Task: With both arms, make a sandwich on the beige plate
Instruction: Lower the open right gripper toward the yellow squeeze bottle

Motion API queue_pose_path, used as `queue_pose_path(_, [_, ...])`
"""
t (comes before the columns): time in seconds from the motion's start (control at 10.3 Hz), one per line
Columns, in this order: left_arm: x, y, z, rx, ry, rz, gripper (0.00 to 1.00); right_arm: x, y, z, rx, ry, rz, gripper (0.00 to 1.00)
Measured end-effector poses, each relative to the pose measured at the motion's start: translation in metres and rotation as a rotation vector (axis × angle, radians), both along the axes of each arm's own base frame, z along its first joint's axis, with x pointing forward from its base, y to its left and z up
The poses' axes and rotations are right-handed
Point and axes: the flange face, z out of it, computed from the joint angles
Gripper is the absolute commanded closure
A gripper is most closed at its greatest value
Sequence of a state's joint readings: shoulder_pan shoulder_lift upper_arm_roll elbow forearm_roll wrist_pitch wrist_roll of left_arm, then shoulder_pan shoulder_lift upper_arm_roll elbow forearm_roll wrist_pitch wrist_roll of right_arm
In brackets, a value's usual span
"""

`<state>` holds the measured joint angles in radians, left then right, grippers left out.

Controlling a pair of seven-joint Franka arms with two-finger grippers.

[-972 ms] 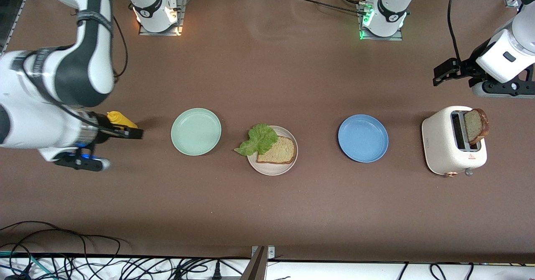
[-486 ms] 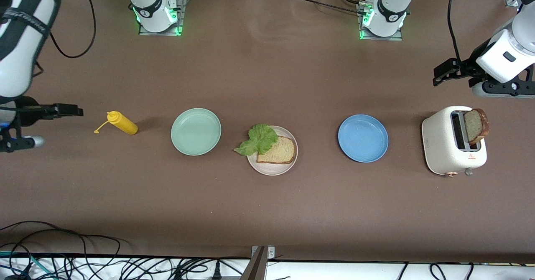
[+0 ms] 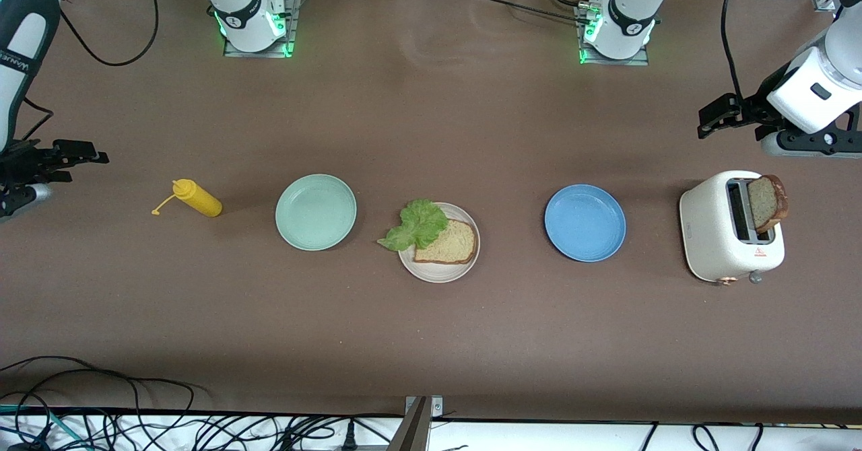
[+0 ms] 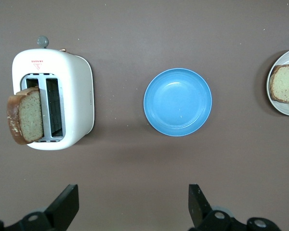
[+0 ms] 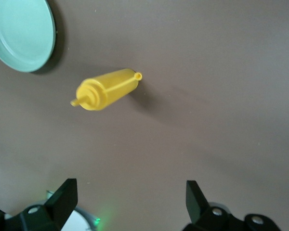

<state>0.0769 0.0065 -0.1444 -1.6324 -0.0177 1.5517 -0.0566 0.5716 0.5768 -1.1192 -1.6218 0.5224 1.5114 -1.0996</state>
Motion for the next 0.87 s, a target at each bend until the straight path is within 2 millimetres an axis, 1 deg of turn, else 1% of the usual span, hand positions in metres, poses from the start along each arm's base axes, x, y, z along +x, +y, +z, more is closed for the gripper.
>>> queue_pose_path(0.19, [0.0, 0.0, 0.001, 0.0, -0.002, 0.0, 0.0, -0.025, -0.017, -0.034, 0.147, -0.113, 0.106, 0.0])
queue_pose_path(0.49, [0.0, 0.0, 0.001, 0.0, -0.003, 0.0, 0.0, -0.056, -0.026, -0.08, 0.352, -0.275, 0.216, 0.0])
queue_pose_path(0.58, [0.0, 0.0, 0.001, 0.0, -0.003, 0.0, 0.0, -0.065, -0.027, -0.092, 0.398, -0.319, 0.24, 0.0])
queue_pose_path(0.78, [0.0, 0.0, 0.001, 0.0, -0.003, 0.0, 0.0, -0.074, -0.028, -0.109, 0.464, -0.421, 0.31, 0.0])
queue_pose_path(0.87, [0.0, 0.0, 0.001, 0.0, -0.003, 0.0, 0.0, -0.078, -0.032, -0.117, 0.485, -0.475, 0.349, 0.0])
